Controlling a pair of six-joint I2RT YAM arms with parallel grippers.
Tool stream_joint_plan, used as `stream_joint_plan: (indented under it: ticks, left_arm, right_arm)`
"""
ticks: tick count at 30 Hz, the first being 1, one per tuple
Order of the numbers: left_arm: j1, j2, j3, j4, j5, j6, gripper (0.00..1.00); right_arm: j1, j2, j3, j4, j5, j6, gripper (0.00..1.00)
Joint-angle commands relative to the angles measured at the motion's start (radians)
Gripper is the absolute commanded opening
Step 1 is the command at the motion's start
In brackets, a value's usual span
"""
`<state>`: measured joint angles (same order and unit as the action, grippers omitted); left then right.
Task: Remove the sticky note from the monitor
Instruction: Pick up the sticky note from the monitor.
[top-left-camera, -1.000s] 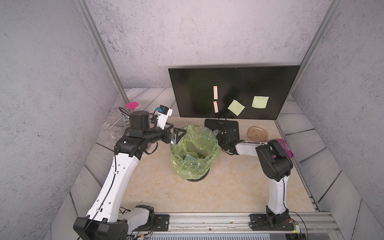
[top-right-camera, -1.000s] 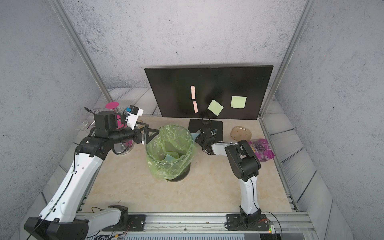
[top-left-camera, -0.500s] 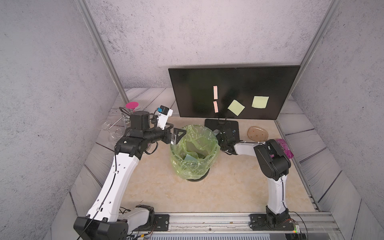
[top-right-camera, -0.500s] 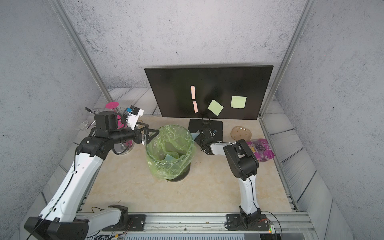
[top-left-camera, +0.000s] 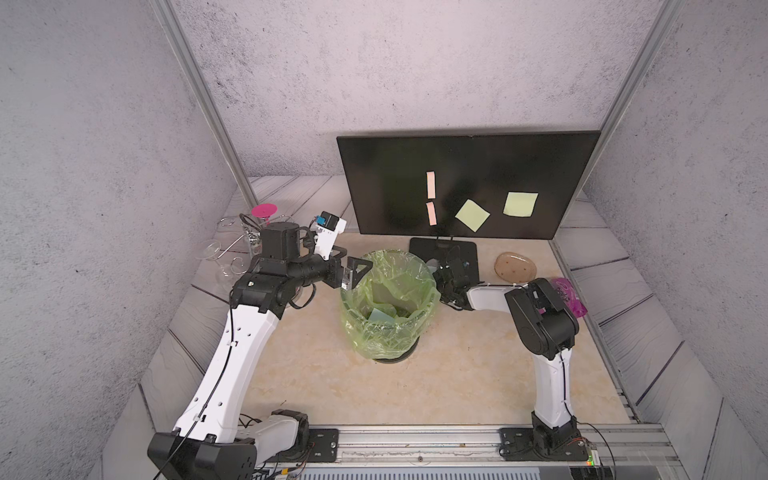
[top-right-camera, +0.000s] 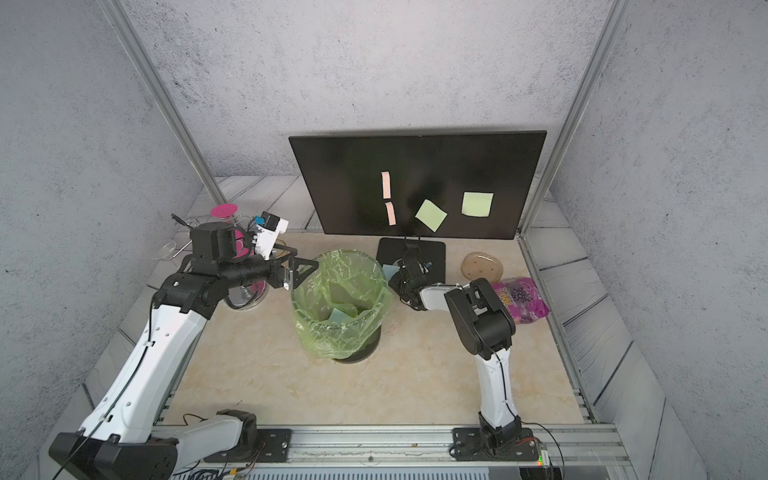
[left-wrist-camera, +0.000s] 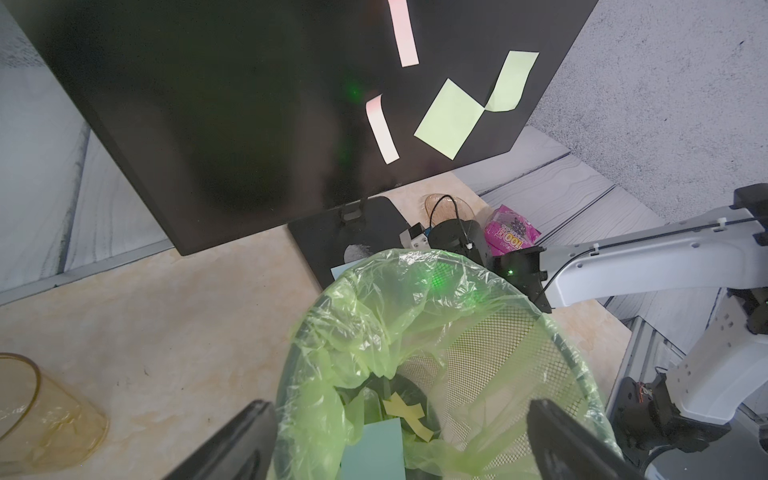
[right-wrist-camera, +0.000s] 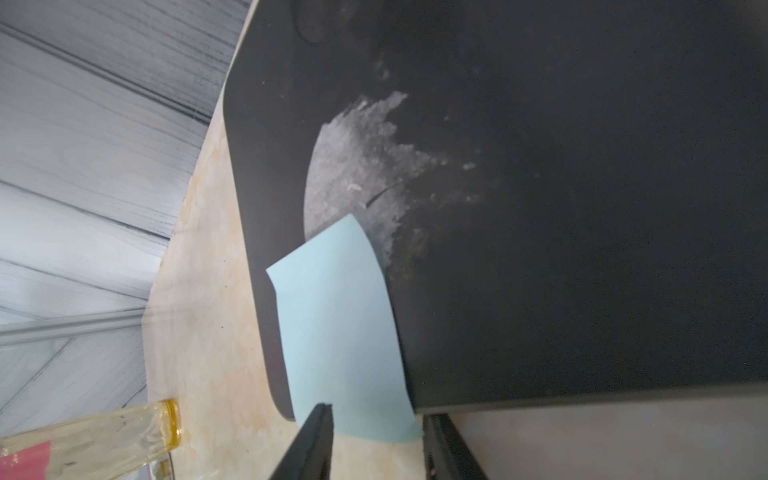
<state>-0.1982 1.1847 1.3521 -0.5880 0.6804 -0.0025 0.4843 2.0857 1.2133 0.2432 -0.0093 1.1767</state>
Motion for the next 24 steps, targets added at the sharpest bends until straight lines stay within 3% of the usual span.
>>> stream_joint_plan:
  ticks: [1, 18, 24]
  left_arm:
    - [0.006, 0.004, -0.007, -0.012, 0.003, 0.016, 1.0]
    - [0.008, 0.003, -0.005, -0.021, 0.0, 0.025, 1.0]
    - [0.009, 0.003, -0.005, -0.02, -0.001, 0.025, 1.0]
  right_arm:
    - [0.0, 0.031, -0.019, 0.014, 0.008, -0.011, 0.33]
    - [0.001, -0.036, -0.062, 0.049, 0.0, -0.045, 0.01]
    - [0.001, -0.118, -0.104, 0.057, 0.002, -0.067, 0.0]
